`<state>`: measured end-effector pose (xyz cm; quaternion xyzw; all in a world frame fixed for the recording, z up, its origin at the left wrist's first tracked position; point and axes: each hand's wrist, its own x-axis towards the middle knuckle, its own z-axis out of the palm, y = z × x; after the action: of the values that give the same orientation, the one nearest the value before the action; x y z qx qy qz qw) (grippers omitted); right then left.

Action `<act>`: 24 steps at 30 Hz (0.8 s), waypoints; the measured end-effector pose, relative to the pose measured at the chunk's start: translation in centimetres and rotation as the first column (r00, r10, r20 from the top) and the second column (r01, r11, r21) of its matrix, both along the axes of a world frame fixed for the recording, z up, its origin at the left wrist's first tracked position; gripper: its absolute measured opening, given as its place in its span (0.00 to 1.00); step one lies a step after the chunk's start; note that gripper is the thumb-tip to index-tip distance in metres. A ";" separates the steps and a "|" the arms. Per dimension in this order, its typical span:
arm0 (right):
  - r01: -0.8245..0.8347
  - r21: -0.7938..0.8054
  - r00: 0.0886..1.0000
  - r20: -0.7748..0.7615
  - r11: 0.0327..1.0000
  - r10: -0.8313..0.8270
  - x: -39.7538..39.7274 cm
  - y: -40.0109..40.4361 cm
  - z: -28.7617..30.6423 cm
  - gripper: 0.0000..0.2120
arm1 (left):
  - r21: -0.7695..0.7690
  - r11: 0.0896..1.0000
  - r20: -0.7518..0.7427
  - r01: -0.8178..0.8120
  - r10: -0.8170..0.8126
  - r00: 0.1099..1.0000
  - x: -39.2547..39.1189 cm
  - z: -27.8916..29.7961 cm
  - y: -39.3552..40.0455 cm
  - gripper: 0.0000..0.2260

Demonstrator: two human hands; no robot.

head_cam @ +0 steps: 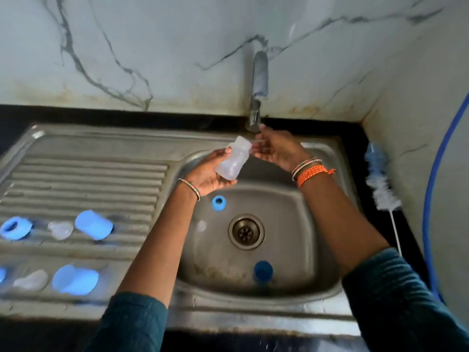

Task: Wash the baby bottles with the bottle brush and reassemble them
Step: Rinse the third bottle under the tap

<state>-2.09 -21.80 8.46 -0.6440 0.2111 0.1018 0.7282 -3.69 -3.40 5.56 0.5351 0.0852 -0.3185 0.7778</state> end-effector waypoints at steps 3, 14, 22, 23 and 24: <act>0.178 0.266 0.977 -0.158 0.947 -0.140 4.0 -1.2 -1.3 0.14 | 0.017 0.999 -0.006 -0.031 0.031 1.000 2.5 -0.1 -0.2 0.11; 0.249 0.568 0.962 -0.241 0.785 -0.131 8.9 -1.6 -4.9 0.09 | 0.030 0.997 -0.104 -0.075 0.078 0.992 5.2 -2.9 -0.7 0.14; 0.293 0.436 0.946 -0.264 0.851 -0.190 8.6 -0.5 -3.3 0.09 | 0.017 0.993 -0.158 -0.113 0.114 0.981 3.6 -2.9 -0.3 0.15; 0.299 0.428 0.943 -0.269 0.853 -0.195 8.5 -0.4 -3.1 0.10 | 0.023 0.993 -0.162 -0.113 0.115 0.980 3.4 -2.9 0.0 0.18; 0.304 0.418 0.940 -0.279 0.856 -0.197 8.4 -0.3 -3.0 0.10 | 0.031 0.993 -0.167 -0.113 0.117 0.979 3.0 -2.8 0.3 0.20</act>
<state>6.34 -22.10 5.49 -0.4063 0.3454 0.1251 0.8367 -0.66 -3.08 2.77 0.5085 0.1848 -0.3162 0.7793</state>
